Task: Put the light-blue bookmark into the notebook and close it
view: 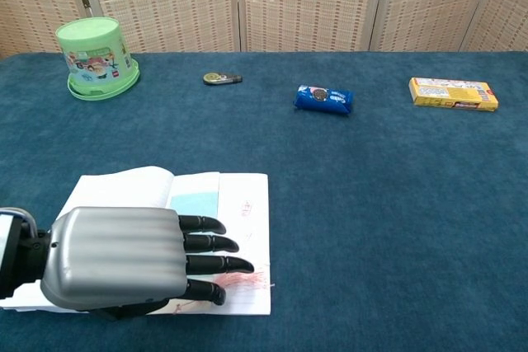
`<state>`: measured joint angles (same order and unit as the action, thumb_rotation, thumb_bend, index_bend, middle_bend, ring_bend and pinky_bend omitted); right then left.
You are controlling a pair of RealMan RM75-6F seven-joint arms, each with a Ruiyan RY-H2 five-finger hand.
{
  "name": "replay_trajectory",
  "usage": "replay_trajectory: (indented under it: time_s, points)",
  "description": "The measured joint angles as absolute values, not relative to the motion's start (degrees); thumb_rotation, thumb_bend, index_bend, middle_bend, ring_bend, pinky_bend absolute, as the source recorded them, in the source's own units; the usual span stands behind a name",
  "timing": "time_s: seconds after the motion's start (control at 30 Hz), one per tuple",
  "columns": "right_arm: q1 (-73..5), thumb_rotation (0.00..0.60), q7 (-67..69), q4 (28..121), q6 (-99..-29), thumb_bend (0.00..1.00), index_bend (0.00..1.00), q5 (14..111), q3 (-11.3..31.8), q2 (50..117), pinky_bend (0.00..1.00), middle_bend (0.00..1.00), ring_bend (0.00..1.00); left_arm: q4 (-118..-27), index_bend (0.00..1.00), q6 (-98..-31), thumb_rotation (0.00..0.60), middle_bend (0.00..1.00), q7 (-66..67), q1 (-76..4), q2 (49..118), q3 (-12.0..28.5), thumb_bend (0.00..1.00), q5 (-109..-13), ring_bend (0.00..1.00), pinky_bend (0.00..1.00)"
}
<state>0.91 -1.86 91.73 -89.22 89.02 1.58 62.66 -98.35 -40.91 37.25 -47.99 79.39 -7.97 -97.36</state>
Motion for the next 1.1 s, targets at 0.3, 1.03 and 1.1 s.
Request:
replay_trajectory:
  time_s: [0.3, 1.03, 1.1]
  points:
    - [0.88, 0.6, -1.68, 91.49, -89.04, 0.13, 0.04, 88.88, 1.56, 62.86, 0.0, 0.06, 0.0, -98.61, 0.24, -40.6, 0.6, 0.0, 37.83, -47.68, 78.57, -7.91, 0.73, -96.14, 0.0, 0.11]
    - [1.29, 0.6, -1.43, 91.46, -89.69, 0.13, 0.04, 89.15, 1.44, 62.72, 0.0, 0.06, 0.0, -100.7, 0.22, -42.7, 0.6, 0.0, 33.42, -47.33, 75.55, -5.64, 0.73, -93.38, 0.0, 0.11]
    - [1.26, 0.6, -1.43, 91.47, -89.62, 0.13, 0.04, 89.14, 1.45, 62.71, 0.0, 0.06, 0.0, -99.97, 0.22, -42.93, 0.6, 0.0, 32.7, -47.32, 75.44, -4.9, 0.73, -92.27, 0.0, 0.11]
